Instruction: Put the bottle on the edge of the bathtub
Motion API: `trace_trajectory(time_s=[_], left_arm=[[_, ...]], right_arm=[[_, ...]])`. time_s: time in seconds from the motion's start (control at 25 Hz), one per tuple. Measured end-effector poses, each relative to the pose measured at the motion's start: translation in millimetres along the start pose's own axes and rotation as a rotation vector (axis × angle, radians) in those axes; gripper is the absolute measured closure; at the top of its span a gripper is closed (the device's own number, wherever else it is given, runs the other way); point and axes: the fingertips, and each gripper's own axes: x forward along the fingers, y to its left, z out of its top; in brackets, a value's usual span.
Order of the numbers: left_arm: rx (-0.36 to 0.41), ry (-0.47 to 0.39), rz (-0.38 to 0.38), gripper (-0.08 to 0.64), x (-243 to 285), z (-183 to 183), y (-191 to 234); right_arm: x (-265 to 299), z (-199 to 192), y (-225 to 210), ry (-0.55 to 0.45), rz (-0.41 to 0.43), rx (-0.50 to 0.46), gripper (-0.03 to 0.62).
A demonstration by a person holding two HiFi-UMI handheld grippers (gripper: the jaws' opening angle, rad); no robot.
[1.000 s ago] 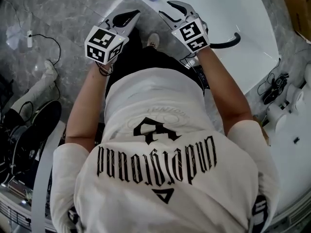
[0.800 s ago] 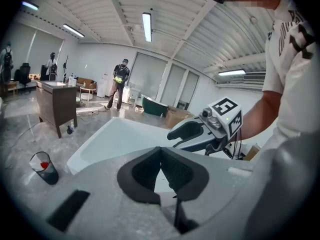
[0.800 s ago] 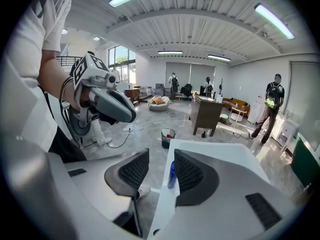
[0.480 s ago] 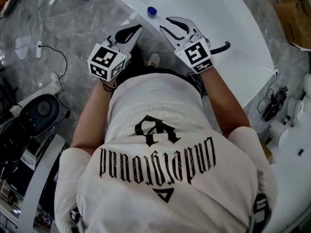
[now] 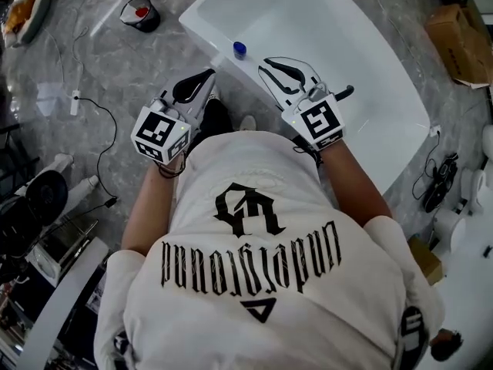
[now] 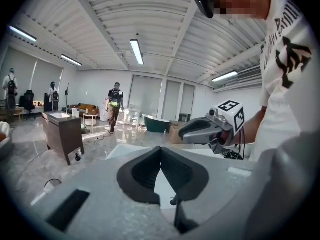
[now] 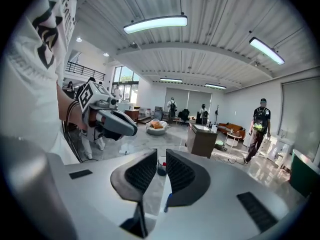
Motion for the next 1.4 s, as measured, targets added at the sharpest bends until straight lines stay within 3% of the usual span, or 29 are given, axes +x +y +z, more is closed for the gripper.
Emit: trace_trajectory(time_s=[0.48,0.8,1.08,1.4], left_arm=[[0.012,-0.09,0.057,0.545,-35.6,58.3,-24.1],[0.001,-0.071,0.072,0.545,-45.0,54.6,-27.0],[0.002,-0.077,0.079,0.545,-65.1,58.1,-1.4],[0.046,-0.09,0.02,0.545,-115.3,52.8,12.4]], right_arm=[[-50.8,51.1,-7.7,-0.126,-0.015,0.022,0.578],[-48.2,55.8,-4.7,-0.144,0.016,0.045,0.578],[-30.9,64.8,7.4,-0.156,0.009,0.059,0.578],[-0.8,87.7,60.2,-0.162,-0.024,0.075,0.578]])
